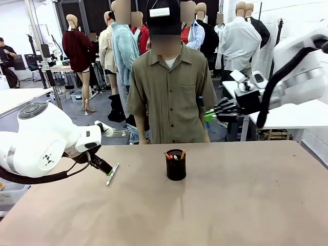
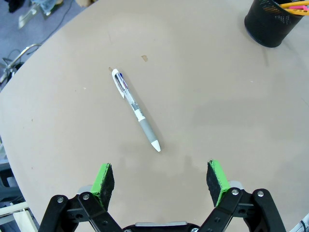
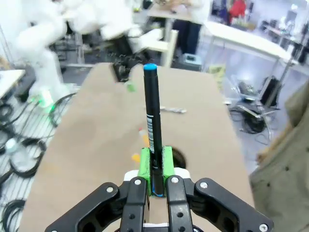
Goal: Place the pens into the pen holder.
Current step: Pick up a writing instrument from the table and place it into the Pen holder.
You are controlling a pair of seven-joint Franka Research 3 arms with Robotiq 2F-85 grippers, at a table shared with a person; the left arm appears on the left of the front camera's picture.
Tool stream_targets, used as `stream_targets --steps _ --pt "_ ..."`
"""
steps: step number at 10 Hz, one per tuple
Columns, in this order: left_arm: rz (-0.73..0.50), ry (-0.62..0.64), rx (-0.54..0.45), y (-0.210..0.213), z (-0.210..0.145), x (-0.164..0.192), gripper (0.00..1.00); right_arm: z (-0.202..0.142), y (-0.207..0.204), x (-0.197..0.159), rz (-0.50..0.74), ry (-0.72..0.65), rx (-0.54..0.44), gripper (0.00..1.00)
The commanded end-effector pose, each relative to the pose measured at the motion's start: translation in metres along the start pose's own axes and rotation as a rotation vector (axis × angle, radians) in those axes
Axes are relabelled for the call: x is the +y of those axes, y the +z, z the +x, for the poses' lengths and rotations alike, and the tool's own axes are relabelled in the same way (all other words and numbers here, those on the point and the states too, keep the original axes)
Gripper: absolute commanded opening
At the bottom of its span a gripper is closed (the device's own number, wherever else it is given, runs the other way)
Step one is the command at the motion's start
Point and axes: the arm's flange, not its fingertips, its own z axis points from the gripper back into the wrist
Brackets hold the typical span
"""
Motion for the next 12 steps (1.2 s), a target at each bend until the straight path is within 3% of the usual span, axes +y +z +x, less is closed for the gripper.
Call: stream_targets --steps 1,4,7,12 --pt "-0.001 0.005 -0.001 0.001 -0.001 0.002 1.0 -0.007 -0.052 -0.017 -0.039 0.047 -0.039 0.0" --pt "-0.001 0.005 -0.001 0.001 -0.001 0.002 1.0 -0.026 -0.103 -0.043 0.023 0.048 -0.054 0.0" --pt "-0.001 0.005 -0.001 0.001 -0.001 0.002 1.0 -0.042 -0.114 -0.062 0.013 0.082 -0.039 0.0" --pt "-0.001 0.005 -0.001 0.001 -0.001 0.002 1.0 -0.065 -0.131 -0.08 0.196 -0.009 -0.095 0.0"
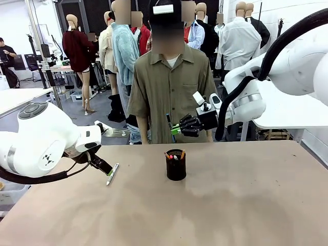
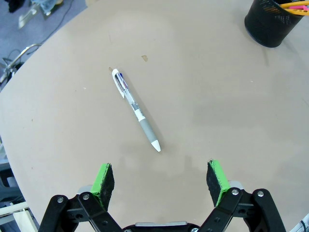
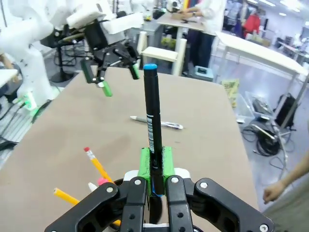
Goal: Place the pens into the pen holder.
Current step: Pick up a writing instrument from the table and place it into the Pen holder.
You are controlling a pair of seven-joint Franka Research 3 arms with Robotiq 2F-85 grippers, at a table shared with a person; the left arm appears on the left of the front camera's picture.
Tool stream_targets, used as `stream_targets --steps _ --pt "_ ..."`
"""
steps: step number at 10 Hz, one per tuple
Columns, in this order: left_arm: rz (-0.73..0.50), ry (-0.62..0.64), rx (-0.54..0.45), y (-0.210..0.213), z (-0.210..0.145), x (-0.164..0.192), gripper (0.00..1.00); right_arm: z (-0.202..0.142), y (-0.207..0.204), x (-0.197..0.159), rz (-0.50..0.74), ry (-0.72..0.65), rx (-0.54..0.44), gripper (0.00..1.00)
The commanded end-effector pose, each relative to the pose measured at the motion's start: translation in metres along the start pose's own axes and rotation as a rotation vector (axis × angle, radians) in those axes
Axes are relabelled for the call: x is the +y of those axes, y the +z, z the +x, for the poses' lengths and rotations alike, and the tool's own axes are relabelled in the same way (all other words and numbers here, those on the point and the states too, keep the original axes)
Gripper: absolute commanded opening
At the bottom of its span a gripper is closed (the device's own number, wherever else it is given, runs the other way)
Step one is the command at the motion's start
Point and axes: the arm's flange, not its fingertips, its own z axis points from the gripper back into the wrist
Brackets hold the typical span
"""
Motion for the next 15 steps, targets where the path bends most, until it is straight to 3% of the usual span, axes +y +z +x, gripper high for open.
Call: stream_targets --steps 1,2,5,15 --pt "-0.001 0.005 -0.001 0.001 -0.001 0.002 1.0 -0.004 0.004 -0.012 0.092 -0.043 -0.01 0.0" --pt "-0.001 0.005 -0.001 0.001 -0.001 0.002 1.0 -0.009 0.004 -0.009 0.17 -0.057 -0.04 0.0" --pt "-0.001 0.005 -0.001 0.001 -0.001 0.002 1.0 -0.018 0.007 -0.002 0.243 -0.072 -0.08 0.0" --pt "-0.001 0.005 -0.001 0.001 -0.001 0.002 1.0 -0.056 -0.01 -0.02 0.323 -0.166 -0.036 0.0"
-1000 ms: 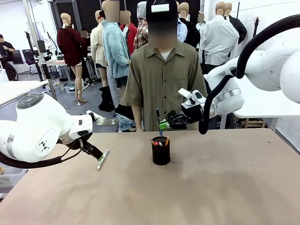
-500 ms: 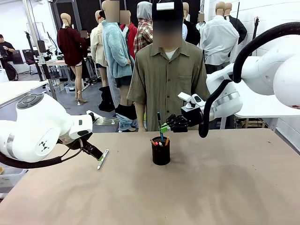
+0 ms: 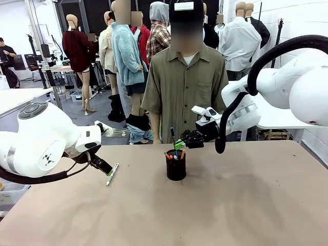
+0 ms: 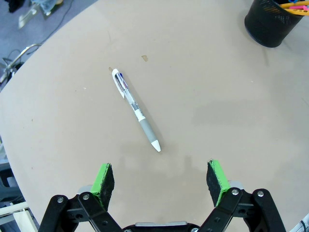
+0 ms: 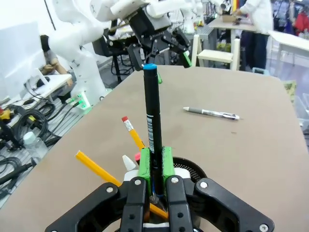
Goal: Place the pens into the pen holder.
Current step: Pick up a writing instrument from the table and place it into the Pen holder.
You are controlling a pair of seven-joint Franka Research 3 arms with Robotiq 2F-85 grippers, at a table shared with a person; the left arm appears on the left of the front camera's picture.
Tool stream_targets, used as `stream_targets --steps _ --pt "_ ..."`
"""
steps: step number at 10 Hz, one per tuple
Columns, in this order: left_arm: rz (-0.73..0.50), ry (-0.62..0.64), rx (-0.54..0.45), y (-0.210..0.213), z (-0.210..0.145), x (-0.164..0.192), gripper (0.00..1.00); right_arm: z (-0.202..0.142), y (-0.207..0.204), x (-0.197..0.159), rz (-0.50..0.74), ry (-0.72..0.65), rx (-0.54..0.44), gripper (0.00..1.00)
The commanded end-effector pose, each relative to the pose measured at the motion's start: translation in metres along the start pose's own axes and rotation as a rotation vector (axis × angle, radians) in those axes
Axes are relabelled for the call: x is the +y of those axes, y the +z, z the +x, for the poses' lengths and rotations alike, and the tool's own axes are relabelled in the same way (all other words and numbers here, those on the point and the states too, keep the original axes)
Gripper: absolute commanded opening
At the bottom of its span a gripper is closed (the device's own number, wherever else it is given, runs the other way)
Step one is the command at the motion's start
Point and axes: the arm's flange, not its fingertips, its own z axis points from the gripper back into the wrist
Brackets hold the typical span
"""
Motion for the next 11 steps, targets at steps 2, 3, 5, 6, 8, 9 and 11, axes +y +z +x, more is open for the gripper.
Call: stream_targets --steps 2,3,5,6,8,9,11 --pt "-0.001 0.005 -0.001 0.001 -0.001 0.002 1.0 0.004 0.003 -0.008 0.04 -0.023 0.025 0.14" --pt "-0.001 0.005 -0.001 0.001 -0.001 0.002 1.0 0.006 0.003 -0.004 0.037 -0.017 0.034 0.34" --pt "-0.001 0.005 -0.001 0.001 -0.001 0.002 1.0 0.009 0.006 0.002 0.023 0.005 0.027 0.53" --pt "-0.001 0.005 -0.001 0.001 -0.001 0.002 1.0 0.012 0.01 0.007 0.016 0.019 0.034 0.53" --pt "-0.001 0.005 -0.001 0.001 -0.001 0.002 1.0 0.02 0.026 0.028 -0.048 0.04 0.05 0.53" --pt "-0.001 0.005 -0.001 0.001 -0.001 0.002 1.0 0.03 0.041 0.045 -0.117 0.038 0.085 0.53" --pt "-0.001 0.005 -0.001 0.001 -0.001 0.002 1.0 0.053 0.072 0.084 -0.29 0.03 0.147 0.53"
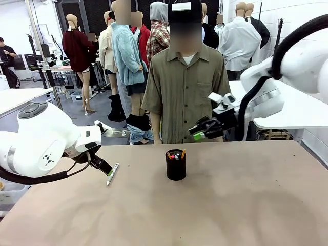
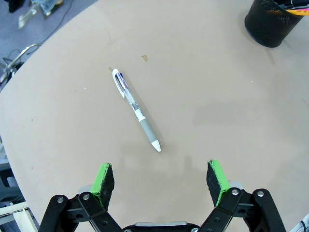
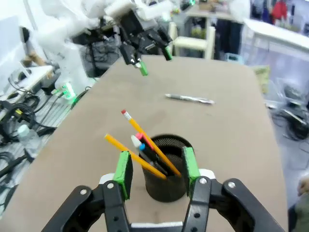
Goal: Place the pens into the pen holder.
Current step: Pick up a writing instrument from the table and place it into the Pen holder.
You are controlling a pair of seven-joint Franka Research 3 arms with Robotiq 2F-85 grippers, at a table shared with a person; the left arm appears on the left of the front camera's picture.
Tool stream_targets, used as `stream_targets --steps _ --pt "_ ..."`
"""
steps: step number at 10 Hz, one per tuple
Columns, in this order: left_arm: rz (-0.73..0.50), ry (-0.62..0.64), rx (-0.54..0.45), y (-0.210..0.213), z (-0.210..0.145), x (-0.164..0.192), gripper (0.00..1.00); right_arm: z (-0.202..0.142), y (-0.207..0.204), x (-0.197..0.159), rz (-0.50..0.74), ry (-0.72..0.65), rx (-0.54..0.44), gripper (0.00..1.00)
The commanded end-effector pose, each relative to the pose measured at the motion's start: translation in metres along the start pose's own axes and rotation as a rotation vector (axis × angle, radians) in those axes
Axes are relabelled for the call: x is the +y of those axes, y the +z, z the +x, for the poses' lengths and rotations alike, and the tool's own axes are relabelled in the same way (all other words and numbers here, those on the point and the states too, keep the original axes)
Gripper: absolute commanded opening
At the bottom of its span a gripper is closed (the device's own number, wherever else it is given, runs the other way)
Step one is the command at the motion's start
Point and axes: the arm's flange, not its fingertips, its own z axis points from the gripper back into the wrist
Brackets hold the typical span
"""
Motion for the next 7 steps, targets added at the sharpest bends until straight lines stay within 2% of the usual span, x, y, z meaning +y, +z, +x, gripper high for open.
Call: stream_targets --steps 1,4,6,7 --pt "-0.001 0.004 -0.001 0.001 -0.001 0.001 1.0 0.013 0.02 0.049 -0.172 -0.01 0.059 0.53" --pt "-0.001 0.004 -0.001 0.001 -0.001 0.001 1.0 0.014 0.06 0.108 -0.334 -0.09 0.11 0.53" --pt "-0.001 0.004 -0.001 0.001 -0.001 0.001 1.0 0.018 0.09 0.153 -0.49 -0.326 0.064 0.53" --pt "-0.001 0.004 -0.001 0.001 -0.001 0.001 1.0 0.026 0.101 0.163 -0.567 -0.413 0.051 0.53"
